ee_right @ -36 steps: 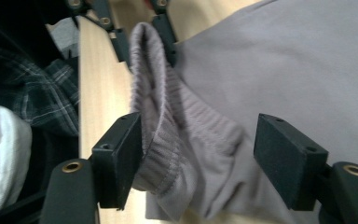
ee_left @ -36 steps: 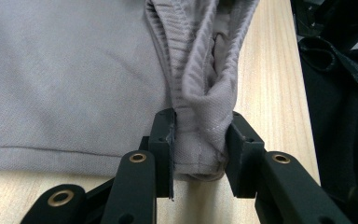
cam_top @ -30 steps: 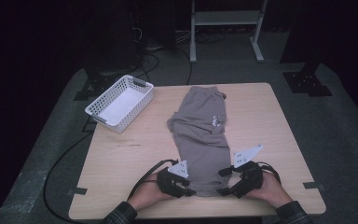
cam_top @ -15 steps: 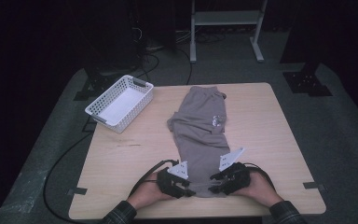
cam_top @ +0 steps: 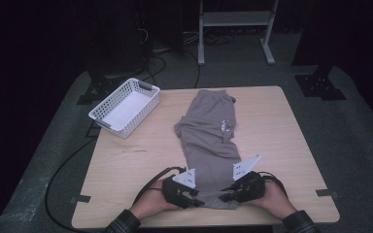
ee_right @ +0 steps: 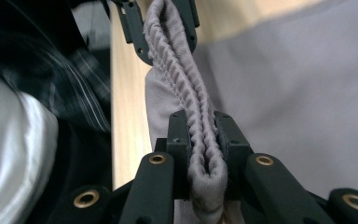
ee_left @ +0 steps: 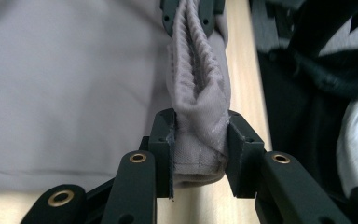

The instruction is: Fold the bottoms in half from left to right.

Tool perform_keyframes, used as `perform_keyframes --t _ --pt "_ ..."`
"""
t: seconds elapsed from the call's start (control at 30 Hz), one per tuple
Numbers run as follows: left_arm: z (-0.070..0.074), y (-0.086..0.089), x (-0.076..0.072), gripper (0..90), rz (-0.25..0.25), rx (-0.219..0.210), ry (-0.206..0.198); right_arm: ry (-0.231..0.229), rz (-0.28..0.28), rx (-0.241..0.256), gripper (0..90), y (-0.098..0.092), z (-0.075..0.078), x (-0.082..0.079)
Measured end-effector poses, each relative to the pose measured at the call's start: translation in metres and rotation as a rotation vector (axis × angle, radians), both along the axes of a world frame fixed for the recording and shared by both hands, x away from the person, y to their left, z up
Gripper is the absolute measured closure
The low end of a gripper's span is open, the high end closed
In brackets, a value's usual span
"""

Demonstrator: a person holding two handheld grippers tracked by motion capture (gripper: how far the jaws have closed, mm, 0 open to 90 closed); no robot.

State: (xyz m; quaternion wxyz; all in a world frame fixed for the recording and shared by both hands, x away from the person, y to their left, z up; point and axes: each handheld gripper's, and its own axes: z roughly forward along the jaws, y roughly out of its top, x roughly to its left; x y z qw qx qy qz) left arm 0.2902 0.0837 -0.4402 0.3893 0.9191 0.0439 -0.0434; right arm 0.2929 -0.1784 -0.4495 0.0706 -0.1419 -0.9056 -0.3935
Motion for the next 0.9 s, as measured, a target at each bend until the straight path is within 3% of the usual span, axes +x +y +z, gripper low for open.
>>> perform_keyframes --t 0.13,0.3,0.4,0.63,0.77,0.9 --pt "0.026 0.005 0.007 67.6 0.043 -0.084 -0.057 -0.068 -0.029 0.071 77.9 -0.007 0.022 0.003" --pt "0.036 0.004 0.031 67.6 0.117 -0.089 -0.118 -0.139 -0.114 0.081 78.1 -0.008 0.036 0.023" --pt "0.03 0.002 0.048 67.6 0.154 -0.065 -0.134 -0.166 -0.155 0.047 78.2 -0.004 0.034 0.039" --pt "0.006 -0.007 0.08 67.6 0.223 0.003 -0.133 -0.167 -0.22 -0.042 78.1 0.005 0.014 0.072" --pt "-0.012 -0.01 0.092 67.6 0.26 0.044 -0.11 -0.15 -0.238 -0.087 78.1 0.01 -0.002 0.088" --pt "-0.025 -0.011 0.096 67.7 0.264 0.077 -0.094 -0.127 -0.238 -0.123 78.2 0.015 -0.015 0.095"
